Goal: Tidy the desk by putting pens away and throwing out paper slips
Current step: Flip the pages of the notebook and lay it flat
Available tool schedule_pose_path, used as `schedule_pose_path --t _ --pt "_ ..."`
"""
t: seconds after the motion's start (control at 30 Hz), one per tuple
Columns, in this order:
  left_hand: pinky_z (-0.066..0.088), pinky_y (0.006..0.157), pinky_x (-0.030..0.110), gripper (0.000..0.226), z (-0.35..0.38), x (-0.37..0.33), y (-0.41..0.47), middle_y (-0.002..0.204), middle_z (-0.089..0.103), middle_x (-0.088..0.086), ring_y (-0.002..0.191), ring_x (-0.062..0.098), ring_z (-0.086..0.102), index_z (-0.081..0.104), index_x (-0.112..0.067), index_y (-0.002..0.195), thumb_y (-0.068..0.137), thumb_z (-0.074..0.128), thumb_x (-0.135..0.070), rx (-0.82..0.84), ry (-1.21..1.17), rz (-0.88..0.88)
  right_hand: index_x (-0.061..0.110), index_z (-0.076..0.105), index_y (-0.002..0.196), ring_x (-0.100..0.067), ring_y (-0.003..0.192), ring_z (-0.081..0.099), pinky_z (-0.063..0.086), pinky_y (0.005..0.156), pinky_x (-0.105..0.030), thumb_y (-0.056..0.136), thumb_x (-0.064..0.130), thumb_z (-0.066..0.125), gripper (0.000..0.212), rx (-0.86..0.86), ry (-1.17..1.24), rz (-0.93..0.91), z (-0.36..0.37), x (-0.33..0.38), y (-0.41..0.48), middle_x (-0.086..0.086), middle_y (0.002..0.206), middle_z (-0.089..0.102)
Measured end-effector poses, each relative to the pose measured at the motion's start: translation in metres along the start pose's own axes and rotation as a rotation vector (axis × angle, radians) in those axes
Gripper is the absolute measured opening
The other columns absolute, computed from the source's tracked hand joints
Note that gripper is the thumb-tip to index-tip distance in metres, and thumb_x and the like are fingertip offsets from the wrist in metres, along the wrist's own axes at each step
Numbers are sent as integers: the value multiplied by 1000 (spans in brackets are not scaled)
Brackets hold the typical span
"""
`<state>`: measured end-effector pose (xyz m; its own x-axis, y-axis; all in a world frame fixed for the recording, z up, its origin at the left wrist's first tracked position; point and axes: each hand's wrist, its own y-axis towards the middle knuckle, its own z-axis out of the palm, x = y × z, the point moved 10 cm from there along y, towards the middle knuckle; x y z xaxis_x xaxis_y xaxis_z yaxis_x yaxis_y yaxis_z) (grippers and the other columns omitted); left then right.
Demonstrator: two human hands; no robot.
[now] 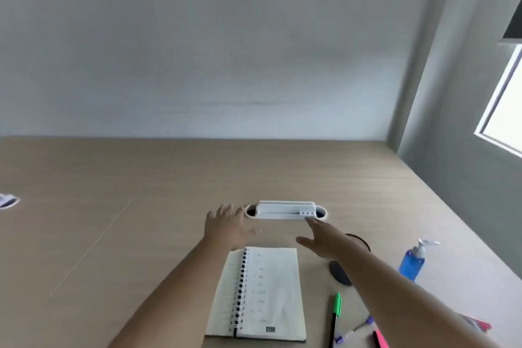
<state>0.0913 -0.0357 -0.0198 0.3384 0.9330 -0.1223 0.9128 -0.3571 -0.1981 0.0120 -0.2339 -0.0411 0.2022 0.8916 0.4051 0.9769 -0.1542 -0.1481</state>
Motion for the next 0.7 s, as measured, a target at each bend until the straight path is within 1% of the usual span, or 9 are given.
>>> schedule_pose_path --t 0.07,0.1,0.13,0.17,0.23,0.33,0.43,0.57,0.7 --pt "7 120 48 84 37 8 -6 163 5 6 151 24 2 11 -21 153 87 34 -69 70 14 16 8 16 148 -23 144 24 23 116 -33 89 46 50 77 104 -8 18 39 1 -1 -7 158 19" --pt "6 120 48 85 88 25 -16 163 4 6 151 23 1 9 -21 153 87 35 -68 225 49 19 9 15 148 -22 144 22 23 117 -34 88 48 52 80 249 -25 41 91 -1 -9 -6 158 18" --pt "6 120 47 85 131 41 -30 163 3 5 151 22 0 8 -22 153 87 37 -67 316 45 11 11 14 148 -21 145 20 22 117 -35 85 50 54 84 354 -28 63 135 -3 -24 -4 159 16" --pt "5 121 47 86 147 45 -37 163 3 5 151 21 0 7 -22 153 86 38 -67 303 34 16 13 12 149 -20 146 17 21 118 -35 83 52 57 89 364 -43 47 148 -6 -34 -3 159 13" --pt "8 121 46 90 186 54 -54 163 3 2 151 19 1 4 -24 153 84 43 -67 388 19 44 17 11 149 -18 147 10 19 118 -34 76 53 65 98 441 -68 26 184 -11 -53 -2 160 8" --pt "15 121 44 111 183 50 -52 163 -1 -2 151 18 3 -9 -28 152 74 58 -69 390 -93 88 22 7 149 -17 147 7 27 116 -38 65 51 73 111 382 -133 -44 168 -10 -49 1 161 4" --pt "17 121 41 132 173 43 -51 163 -8 -2 151 17 0 -19 -28 150 62 71 -68 355 -124 120 21 7 149 -18 147 11 32 113 -37 64 50 74 112 293 -259 -108 148 -3 -41 1 160 6" --pt "22 118 39 133 175 45 -48 163 -5 -1 151 17 4 -17 -21 151 63 74 -63 326 -69 138 13 14 146 -23 142 22 36 108 -37 62 48 77 111 294 -373 -129 149 5 -39 -5 157 18" --pt "25 117 38 127 178 44 -46 163 -2 0 150 18 8 -12 -17 152 67 72 -61 305 -35 138 17 19 146 -24 140 28 38 107 -42 61 46 78 108 381 -382 -113 147 4 -35 -3 154 26"
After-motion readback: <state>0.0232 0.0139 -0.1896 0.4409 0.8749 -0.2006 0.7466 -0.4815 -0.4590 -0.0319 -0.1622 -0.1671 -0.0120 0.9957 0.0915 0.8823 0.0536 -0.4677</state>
